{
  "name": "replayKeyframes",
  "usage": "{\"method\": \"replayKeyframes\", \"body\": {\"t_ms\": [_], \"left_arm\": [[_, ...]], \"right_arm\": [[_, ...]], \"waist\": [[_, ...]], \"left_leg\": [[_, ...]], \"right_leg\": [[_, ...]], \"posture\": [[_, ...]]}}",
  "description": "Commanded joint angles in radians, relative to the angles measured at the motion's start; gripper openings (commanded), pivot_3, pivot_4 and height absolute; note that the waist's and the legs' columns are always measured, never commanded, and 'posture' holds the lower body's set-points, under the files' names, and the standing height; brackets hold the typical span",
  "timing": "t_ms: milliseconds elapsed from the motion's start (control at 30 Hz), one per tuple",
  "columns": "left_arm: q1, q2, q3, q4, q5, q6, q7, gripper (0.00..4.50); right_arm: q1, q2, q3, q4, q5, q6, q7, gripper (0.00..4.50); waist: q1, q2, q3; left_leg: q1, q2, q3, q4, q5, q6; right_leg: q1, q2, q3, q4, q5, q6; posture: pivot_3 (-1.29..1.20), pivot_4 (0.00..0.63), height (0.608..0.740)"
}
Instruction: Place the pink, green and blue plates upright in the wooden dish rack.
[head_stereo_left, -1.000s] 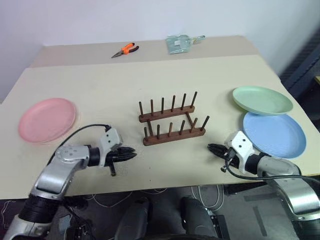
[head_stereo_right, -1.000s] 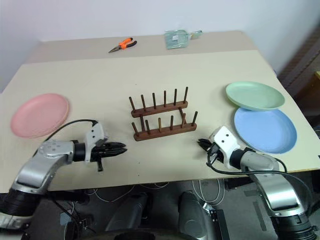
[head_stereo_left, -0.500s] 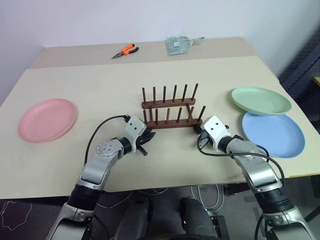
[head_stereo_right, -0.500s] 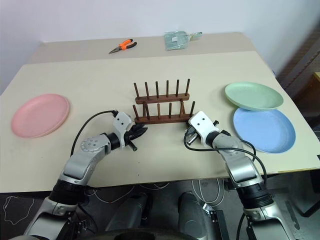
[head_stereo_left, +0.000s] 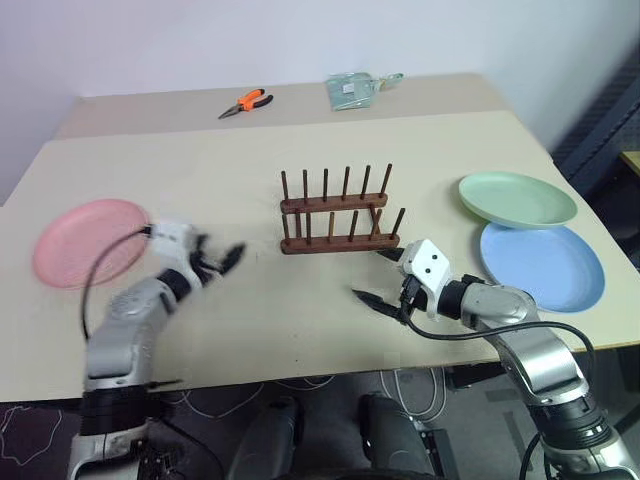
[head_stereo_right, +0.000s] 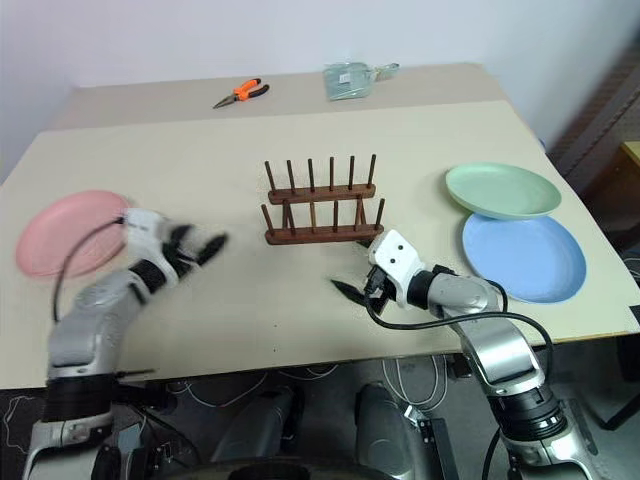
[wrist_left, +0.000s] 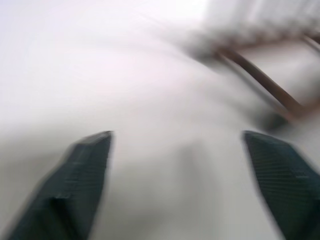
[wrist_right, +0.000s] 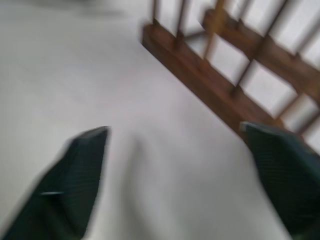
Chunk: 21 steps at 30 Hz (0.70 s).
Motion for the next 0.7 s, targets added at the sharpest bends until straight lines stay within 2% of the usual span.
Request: {"method": "replayKeyframes", "body": {"t_ms": [33,100,267,433,500,533,600,700], "left_arm": [[-0.08,-0.015,0.193,0.05,0.009,0.002,0.27,4.42],[-0.107,-0.013,0.252,0.076,0.048,-0.001,0.399,4.42],[-0.164,-0.062,0.478,0.074,0.009,0.07,0.725,4.42],[-0.206,-0.124,0.61,0.05,-0.138,0.144,0.835,4.42],[-0.215,-0.145,0.657,0.055,-0.203,0.162,0.868,3.92],[-0.217,-0.152,0.672,0.058,-0.228,0.167,0.88,3.52],[-0.21,-0.151,0.667,0.056,-0.248,0.163,0.878,2.59],[-0.209,-0.141,0.642,0.058,-0.284,0.165,0.858,0.94]], "right_arm": [[-0.015,0.008,0.014,-0.021,0.004,-0.005,0.0,4.41],[-0.026,0.01,0.029,-0.005,-0.009,-0.018,0.001,4.41],[-0.044,0.018,0.049,0.02,-0.011,-0.033,0.01,4.41],[-0.06,0.027,0.06,0.047,-0.022,-0.054,0.013,4.41],[-0.063,0.031,0.061,0.054,-0.027,-0.06,0.011,4.41],[-0.065,0.033,0.061,0.057,-0.03,-0.063,0.008,4.41],[-0.065,0.036,0.059,0.06,-0.037,-0.07,0.0,4.41],[-0.062,0.04,0.052,0.061,-0.049,-0.082,-0.017,4.41]], "waist": [[0.001,-0.002,-0.001],[-0.003,-0.002,-0.001],[-0.004,-0.004,-0.001],[0.002,-0.008,-0.002],[0.004,-0.01,-0.002],[0.004,-0.01,-0.002],[0.003,-0.01,-0.002],[0.001,-0.01,-0.002]], "left_leg": [[0.0,0.0,0.0,0.0,0.0,0.0],[0.0,-0.001,0.001,-0.001,0.0,0.0],[0.0,-0.001,0.001,-0.001,-0.001,0.0],[-0.001,-0.001,0.0,0.0,-0.001,0.0],[-0.001,-0.001,0.0,0.0,-0.001,0.0],[-0.001,-0.001,0.0,0.0,-0.001,-0.001],[-0.001,-0.001,0.0,0.0,-0.001,-0.001],[-0.001,-0.001,0.0,0.0,0.0,-0.001]], "right_leg": [[0.0,0.0,0.0,-0.001,0.0,0.0],[0.0,-0.001,0.0,-0.001,0.0,0.0],[-0.001,-0.001,0.0,-0.001,0.0,0.001],[-0.001,-0.001,0.0,-0.001,0.0,0.001],[0.0,-0.001,-0.001,-0.001,0.0,0.001],[0.0,-0.001,-0.001,-0.001,0.0,0.001],[0.0,-0.001,-0.001,-0.001,0.0,0.001],[-0.001,0.0,-0.001,-0.001,0.0,0.0]], "posture": [[0.0,0.15,0.732],[0.0,0.15,0.732],[0.0,0.15,0.732],[0.0,0.15,0.732],[0.0,0.15,0.732],[0.0,0.15,0.732],[0.0,0.15,0.732],[0.0,0.15,0.732]]}}
